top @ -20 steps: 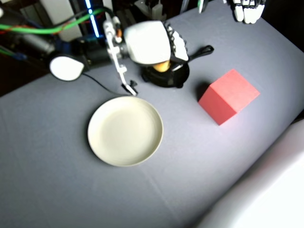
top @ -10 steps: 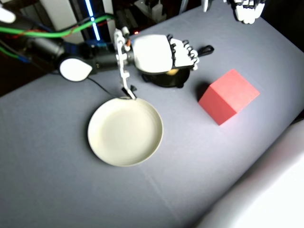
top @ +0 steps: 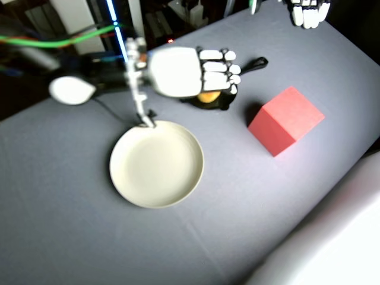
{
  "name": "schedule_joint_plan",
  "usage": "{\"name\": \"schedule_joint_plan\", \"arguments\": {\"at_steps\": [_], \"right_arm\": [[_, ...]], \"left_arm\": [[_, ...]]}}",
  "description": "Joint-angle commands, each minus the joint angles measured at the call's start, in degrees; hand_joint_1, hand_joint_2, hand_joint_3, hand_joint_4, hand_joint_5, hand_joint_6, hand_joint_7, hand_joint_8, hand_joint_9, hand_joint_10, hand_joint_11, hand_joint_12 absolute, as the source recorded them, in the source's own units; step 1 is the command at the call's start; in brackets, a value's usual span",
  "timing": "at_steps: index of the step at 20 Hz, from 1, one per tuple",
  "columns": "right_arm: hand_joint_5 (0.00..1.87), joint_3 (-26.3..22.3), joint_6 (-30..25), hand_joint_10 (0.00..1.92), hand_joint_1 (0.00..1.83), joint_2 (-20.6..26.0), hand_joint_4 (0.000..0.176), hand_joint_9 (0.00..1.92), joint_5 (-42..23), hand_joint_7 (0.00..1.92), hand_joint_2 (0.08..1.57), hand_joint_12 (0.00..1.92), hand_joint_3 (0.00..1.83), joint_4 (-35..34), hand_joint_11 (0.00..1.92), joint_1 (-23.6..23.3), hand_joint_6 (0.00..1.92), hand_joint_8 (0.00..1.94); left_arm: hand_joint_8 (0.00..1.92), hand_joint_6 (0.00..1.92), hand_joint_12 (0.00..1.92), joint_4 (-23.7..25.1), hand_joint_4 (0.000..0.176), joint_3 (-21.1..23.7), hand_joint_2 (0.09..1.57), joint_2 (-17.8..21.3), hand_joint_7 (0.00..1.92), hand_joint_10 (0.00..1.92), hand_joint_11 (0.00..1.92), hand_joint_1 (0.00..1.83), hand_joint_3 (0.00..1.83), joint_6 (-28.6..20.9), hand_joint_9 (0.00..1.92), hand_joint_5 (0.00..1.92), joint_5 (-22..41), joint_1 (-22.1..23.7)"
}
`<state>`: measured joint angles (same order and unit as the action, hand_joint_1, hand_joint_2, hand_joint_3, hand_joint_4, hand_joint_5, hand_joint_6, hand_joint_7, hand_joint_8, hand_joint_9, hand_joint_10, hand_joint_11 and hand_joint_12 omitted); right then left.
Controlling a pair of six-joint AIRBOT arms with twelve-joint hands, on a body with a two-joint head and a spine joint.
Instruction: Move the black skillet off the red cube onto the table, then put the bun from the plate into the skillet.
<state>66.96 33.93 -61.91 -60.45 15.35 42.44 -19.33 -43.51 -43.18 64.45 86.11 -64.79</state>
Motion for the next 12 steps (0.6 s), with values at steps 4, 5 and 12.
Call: {"name": "schedule_joint_plan", "arguments": {"at_steps": [4, 5, 12], "right_arm": [[0.00, -2.9, 4.3, 0.00, 0.61, 4.9, 0.105, 0.00, -23.0, 0.00, 0.94, 0.00, 0.00, -12.9, 0.00, 6.4, 0.00, 0.00], [0.02, -3.9, 5.4, 0.02, 0.59, 5.9, 0.066, 0.05, -28.0, 0.04, 0.98, 0.02, 0.02, -16.0, 0.04, 9.1, 0.01, 0.01], [0.38, -9.8, 12.1, 0.00, 0.77, 10.1, 0.059, 0.30, -40.6, 0.33, 1.20, 0.00, 0.00, -16.8, 0.15, 12.2, 0.01, 0.00]], "left_arm": [[0.00, 0.00, 1.19, 1.2, 0.000, -0.7, 1.16, 0.8, 0.41, 0.01, 0.00, 0.20, 0.00, 0.0, 0.45, 0.23, 9.5, 1.3], [0.00, 0.00, 1.25, 1.6, 0.000, -1.1, 1.21, 0.8, 0.40, 0.00, 0.00, 0.17, 0.01, 0.0, 0.44, 0.19, 10.6, 1.9], [0.00, 0.53, 0.05, 7.5, 0.116, -1.7, 1.44, 0.7, 0.22, 0.00, 0.00, 0.13, 0.00, -1.5, 0.15, 0.34, 13.1, 7.2]]}}
